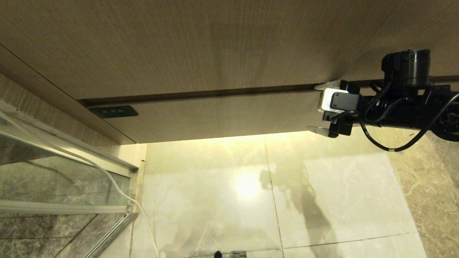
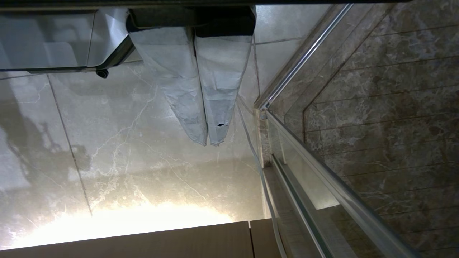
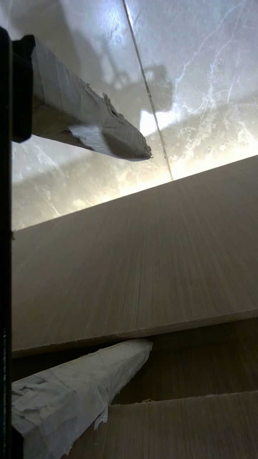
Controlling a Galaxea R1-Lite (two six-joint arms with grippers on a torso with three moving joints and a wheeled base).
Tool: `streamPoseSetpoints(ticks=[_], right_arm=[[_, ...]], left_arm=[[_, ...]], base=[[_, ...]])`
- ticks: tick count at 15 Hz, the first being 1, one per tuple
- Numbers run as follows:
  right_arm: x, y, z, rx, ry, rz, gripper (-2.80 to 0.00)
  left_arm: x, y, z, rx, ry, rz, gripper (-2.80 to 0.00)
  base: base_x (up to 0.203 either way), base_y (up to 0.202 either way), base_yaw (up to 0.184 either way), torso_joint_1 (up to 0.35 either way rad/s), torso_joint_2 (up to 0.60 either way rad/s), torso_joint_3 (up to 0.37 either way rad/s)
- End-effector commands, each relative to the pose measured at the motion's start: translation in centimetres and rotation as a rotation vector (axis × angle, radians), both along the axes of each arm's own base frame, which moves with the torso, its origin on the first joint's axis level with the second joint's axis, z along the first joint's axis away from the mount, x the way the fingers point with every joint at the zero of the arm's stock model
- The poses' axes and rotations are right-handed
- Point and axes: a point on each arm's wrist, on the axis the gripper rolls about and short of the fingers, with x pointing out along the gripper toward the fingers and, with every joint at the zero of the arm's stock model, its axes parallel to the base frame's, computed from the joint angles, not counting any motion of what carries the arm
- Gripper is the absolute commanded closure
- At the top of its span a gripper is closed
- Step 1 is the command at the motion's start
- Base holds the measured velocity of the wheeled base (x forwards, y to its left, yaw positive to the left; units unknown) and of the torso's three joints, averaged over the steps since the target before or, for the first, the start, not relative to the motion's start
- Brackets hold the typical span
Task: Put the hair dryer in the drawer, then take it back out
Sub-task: Pull open the drawer
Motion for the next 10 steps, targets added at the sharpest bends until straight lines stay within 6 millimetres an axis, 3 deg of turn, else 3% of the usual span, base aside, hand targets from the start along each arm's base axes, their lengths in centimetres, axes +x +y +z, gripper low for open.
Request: streamPoseSetpoints(ticks=[1, 10], right_arm=[[-0.2, -0.1, -0.3, 0.015, 0.069, -0.071, -2.80], [-1.8, -0.6, -0.7, 0.006, 0.200, -0.117, -2.80]], left_arm=[[0.0, 0.0, 0.0, 0.000, 0.000, 0.001, 0.00], [0.0, 0.0, 0.0, 0.000, 0.000, 0.001, 0.00]], base=[[0.000, 0.000, 0.000, 0.000, 0.00, 0.000], [0.000, 0.000, 0.000, 0.000, 0.00, 0.000]])
